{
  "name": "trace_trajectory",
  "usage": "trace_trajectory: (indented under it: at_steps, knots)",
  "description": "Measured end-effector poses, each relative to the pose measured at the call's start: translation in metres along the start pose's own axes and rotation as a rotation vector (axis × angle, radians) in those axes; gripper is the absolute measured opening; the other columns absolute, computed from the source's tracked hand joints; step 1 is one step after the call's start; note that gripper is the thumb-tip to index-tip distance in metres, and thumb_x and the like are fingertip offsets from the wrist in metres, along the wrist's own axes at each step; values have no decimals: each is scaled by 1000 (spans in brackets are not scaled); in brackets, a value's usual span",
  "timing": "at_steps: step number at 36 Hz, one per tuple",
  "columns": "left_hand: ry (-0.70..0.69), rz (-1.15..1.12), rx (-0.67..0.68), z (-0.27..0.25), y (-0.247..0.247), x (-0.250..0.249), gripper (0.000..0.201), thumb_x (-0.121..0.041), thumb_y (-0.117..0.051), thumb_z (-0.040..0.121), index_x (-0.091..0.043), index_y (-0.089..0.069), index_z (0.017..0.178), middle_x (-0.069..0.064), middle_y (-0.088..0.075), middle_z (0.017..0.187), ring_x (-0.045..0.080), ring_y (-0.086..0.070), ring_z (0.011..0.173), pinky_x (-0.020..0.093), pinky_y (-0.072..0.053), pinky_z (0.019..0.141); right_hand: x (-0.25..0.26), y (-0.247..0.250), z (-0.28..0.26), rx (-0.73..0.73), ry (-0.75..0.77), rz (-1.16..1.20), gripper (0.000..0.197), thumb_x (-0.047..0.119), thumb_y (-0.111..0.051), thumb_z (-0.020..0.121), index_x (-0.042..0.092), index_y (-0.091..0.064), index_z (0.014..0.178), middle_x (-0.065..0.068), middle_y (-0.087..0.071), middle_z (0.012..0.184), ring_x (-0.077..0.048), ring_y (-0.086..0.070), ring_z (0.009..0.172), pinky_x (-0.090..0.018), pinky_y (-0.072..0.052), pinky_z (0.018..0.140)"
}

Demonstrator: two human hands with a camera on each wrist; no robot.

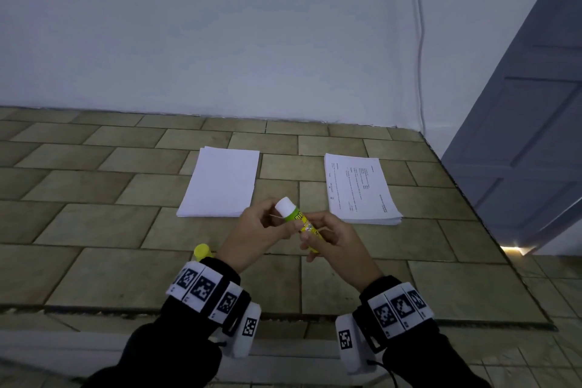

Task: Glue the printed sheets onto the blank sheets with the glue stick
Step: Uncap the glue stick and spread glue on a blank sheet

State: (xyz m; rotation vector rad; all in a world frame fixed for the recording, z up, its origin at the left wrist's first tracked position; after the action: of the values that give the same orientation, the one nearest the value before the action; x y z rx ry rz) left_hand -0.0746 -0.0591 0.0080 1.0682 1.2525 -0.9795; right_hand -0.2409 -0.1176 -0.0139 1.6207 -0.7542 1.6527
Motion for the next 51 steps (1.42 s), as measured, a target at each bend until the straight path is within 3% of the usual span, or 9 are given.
trace_trajectory:
  at_steps: [4,8,14,19,27,32,37,46,51]
  knots:
    - [40,-107,-70,1,1,6,19,-8,-73,81,-6,-66,98,6,-72,89,12,-68,80,23,-57,72,-7,5,-3,-56,-33,31,45,-6,-77,74,6,-59,114,-16,-65,106,-18,-68,87,-37,-58,81]
    - [62,-179,-140,1,1,12,19,-10,-71,85,-4,-67,102,21,-70,97,16,-69,82,21,-57,72,-9,9,-4,-149,-35,78,33,-10,-74,75,2,-62,103,-13,-70,95,-11,-68,82,-21,-55,70]
    - [70,-279,-184,-1,-5,16,14,-6,-69,86,-3,-68,99,7,-73,82,11,-69,76,16,-54,68,-10,6,-3,-94,-75,107,16,9,-59,93,-5,-61,101,-16,-70,83,-21,-70,72,-27,-57,68]
    - [35,-275,-134,-4,-11,14,15,-4,-71,81,-11,-68,95,0,-75,81,9,-69,78,18,-55,71,-6,3,-8,-82,-209,117,50,35,-31,104,0,-55,76,-12,-56,58,-28,-60,53,-31,-52,49]
    - [-2,-292,-210,3,-4,15,19,-3,-70,83,1,-66,102,4,-74,80,10,-69,75,18,-56,68,-11,7,-4,-126,-16,0,24,3,-67,87,15,-58,105,-24,-64,95,-21,-65,78,-32,-57,68]
    - [-1,-294,-188,3,-5,14,20,-4,-70,84,0,-67,103,10,-74,88,12,-70,79,19,-56,70,-8,8,-4,-95,-13,-15,8,9,-58,94,14,-61,100,-13,-65,77,-16,-64,69,-27,-54,64]
    - [-3,-273,-90,1,-6,9,19,-9,-72,78,-8,-67,97,1,-76,83,9,-69,78,19,-56,73,-6,5,-7,-30,-147,13,51,36,-28,104,3,-55,74,-1,-51,50,-18,-48,45,-28,-45,51]
    - [-49,-280,-200,1,-3,14,15,-3,-70,82,-6,-67,96,1,-75,79,9,-69,76,18,-55,69,-9,9,-6,-107,42,-101,14,17,-63,91,19,-60,105,-16,-64,84,-19,-62,68,-30,-53,63]
    - [-39,-298,-175,1,-5,13,14,-2,-69,83,-6,-68,96,3,-75,82,10,-69,78,18,-55,71,-6,7,-5,-87,-15,-118,20,22,-45,102,15,-62,93,-3,-58,65,-18,-58,63,-32,-51,63]
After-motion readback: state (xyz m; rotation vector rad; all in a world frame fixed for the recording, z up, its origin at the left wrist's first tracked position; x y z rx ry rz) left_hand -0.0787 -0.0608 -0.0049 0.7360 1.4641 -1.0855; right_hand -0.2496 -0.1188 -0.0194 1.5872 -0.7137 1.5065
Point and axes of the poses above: each hand's wrist, its own z-axis towards the middle knuckle, its own y-axis out of the back of the hand, x = y × z, the point moved 1 cm from there along z, towards the middle knuckle
